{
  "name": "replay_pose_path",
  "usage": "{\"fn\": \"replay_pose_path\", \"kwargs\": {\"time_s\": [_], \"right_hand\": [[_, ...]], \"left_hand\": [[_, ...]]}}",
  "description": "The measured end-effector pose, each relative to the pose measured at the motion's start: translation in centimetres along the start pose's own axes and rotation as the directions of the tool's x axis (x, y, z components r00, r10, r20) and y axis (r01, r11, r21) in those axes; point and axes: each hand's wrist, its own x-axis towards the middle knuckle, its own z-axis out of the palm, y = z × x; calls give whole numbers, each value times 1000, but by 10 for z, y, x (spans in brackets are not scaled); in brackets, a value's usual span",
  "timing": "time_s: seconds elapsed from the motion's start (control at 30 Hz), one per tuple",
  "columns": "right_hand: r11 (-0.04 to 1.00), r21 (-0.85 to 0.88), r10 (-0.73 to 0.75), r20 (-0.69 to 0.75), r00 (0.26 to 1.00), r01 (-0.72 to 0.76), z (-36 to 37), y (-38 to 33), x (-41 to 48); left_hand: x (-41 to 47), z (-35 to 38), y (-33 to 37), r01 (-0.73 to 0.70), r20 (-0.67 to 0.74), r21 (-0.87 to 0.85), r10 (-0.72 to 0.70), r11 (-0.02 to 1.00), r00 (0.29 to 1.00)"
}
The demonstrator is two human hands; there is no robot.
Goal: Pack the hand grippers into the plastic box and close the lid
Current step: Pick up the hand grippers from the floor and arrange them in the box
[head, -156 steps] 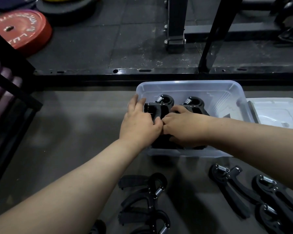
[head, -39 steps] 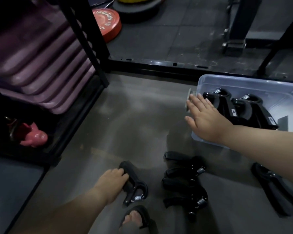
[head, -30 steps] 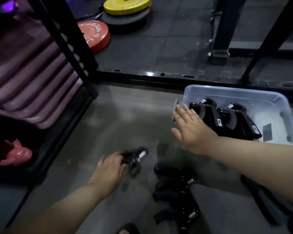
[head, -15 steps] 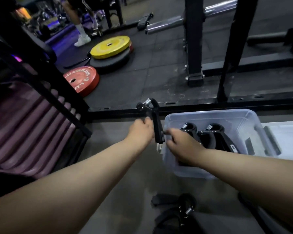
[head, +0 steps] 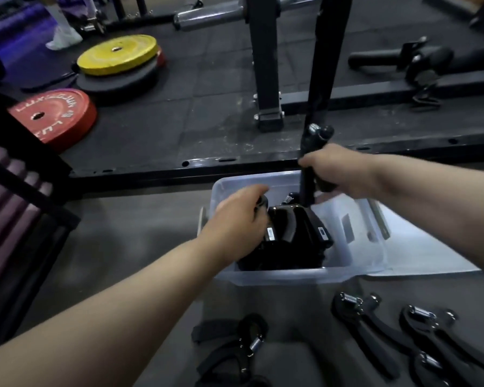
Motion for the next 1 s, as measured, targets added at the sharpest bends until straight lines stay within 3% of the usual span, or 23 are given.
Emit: {"fn": "replay_pose_path", "kwargs": {"time_s": [0.07,0.13,0.27,0.5,0.6,0.67,0.87,1.0], "right_hand": [[982,-138,140,70,988,-130,-20,10,0],[936,-286,241,91,966,-206,-27,21,0],[822,-527,284,51,957,-216,-20,42,-2],[698,-657,401,31,915,-284,-4,66,12],[714,-620,441,38,897,-325,5,68,13],[716,-646,439,125,890,-263,10,73,18],[840,-385,462,136,877,-383,17,93,28],[867,-329,446,175,878,-375,15,86,11]], "left_hand": [[-4,9,-23,-29,-23,116,31,993,999],[-8,17,-49,-53,60,270,38,961,997],[-14,23,-77,-183,195,480,99,858,976],[-19,31,-79,-123,79,459,97,880,992],[-18,32,-79,-120,80,451,94,884,992],[-17,31,-80,-123,80,454,97,883,992],[-17,31,-79,-131,71,445,111,886,991],[-17,32,-80,-135,66,449,118,883,991]]}}
